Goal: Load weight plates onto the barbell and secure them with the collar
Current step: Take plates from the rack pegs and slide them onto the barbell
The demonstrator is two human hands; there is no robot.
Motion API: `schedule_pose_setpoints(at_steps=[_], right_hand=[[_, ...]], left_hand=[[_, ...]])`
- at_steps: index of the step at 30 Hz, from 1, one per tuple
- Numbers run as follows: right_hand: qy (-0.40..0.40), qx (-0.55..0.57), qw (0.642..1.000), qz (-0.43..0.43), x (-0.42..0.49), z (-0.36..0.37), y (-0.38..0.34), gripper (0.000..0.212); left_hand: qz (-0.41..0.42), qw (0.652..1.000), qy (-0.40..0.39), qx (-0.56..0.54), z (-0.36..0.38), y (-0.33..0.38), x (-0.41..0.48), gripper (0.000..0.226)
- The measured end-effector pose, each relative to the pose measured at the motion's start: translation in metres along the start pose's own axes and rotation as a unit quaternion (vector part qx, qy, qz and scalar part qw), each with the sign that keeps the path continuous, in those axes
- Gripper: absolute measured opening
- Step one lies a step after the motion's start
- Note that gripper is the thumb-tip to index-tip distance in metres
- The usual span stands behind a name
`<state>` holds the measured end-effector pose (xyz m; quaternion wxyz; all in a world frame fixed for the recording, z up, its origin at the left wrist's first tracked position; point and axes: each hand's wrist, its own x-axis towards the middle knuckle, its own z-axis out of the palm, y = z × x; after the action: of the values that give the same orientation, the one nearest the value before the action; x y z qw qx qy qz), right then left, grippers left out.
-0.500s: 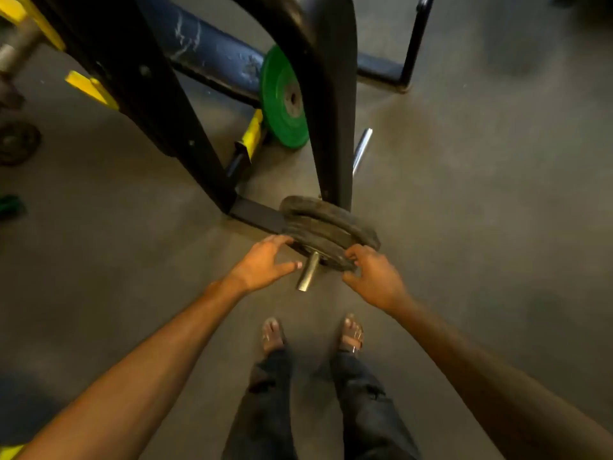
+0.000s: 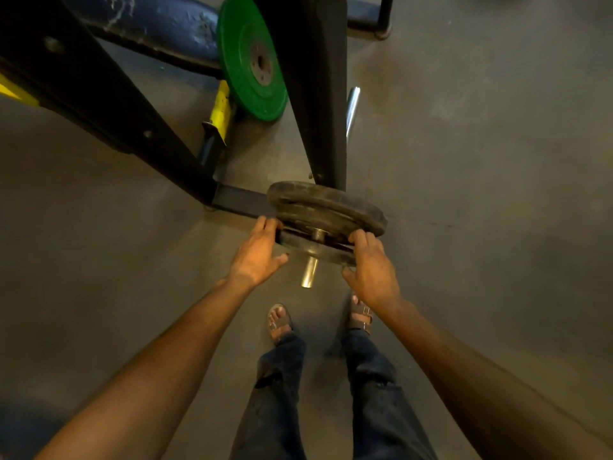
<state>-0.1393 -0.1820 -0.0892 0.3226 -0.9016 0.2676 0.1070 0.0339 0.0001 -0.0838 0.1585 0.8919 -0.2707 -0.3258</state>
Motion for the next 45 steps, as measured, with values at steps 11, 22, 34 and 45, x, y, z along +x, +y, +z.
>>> schedule_pose_setpoints(at_steps=[11,22,34,45], right_hand=[[-0.08,-0.057,0.995,-0.025,-0.008,0.033,0.006,0.034],[-0.237,-0.107,0.954,-0.15,-0.084,0.014,-0.028,0.032],[-0.184,-0.023,0.917,-0.353,-0.194,-0.053,-0.229,0.045],[-0.119,0.033,0.892,-0.435,-0.3,-0.015,-0.407,0.037]], left_hand=[[0.067,0.997,-0.022,0.032,0.021,-0.03,-0.003,0.031],[-0.053,0.995,-0.053,-0.061,0.032,-0.052,-0.167,0.027],[-0.148,0.855,0.347,-0.355,-0.028,-0.051,-0.438,0.032],[-0.057,0.822,0.448,-0.346,-0.109,-0.158,-0.584,0.03]])
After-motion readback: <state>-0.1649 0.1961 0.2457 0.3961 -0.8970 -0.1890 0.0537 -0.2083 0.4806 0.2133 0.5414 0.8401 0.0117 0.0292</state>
